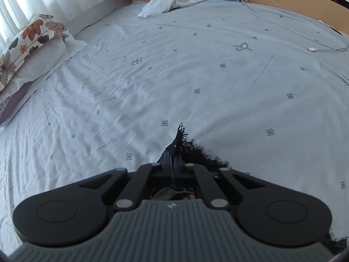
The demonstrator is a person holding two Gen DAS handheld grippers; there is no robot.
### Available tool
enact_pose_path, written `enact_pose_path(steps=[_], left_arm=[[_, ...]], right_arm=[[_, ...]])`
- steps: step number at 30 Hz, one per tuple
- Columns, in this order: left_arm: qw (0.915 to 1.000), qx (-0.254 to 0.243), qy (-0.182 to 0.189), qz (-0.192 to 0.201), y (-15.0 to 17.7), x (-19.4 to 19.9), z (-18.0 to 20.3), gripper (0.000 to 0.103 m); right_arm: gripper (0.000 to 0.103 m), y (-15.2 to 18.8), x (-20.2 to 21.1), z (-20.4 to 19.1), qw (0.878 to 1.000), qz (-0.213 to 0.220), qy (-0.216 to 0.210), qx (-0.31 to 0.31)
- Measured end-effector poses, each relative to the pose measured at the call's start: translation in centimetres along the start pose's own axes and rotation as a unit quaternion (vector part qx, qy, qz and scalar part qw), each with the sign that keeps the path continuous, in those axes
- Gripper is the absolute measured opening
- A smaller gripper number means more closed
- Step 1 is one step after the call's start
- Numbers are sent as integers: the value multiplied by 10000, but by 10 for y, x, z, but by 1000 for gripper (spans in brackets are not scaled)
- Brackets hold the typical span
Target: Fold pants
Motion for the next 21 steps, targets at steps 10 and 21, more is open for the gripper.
enact_pose_path(steps=[10, 21], left_arm=[[10000, -60, 69, 5, -1, 26, -7, 1], [9999, -122, 38, 14, 2, 50, -16, 1]], right_arm=[[2, 10, 21, 24, 9999, -15, -102, -85], [2, 15, 50, 52, 9996, 79, -238, -98]])
Point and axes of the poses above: each gripper's, at about its wrist camera, not at the fingertips, and x roughly against the way its jaws point, z to its right, y to its underside, the point moved 9 cm from there along -x, roughly the way its jaws point, and after that the axes turned 8 degrees about -z, right-handed, at the moved point
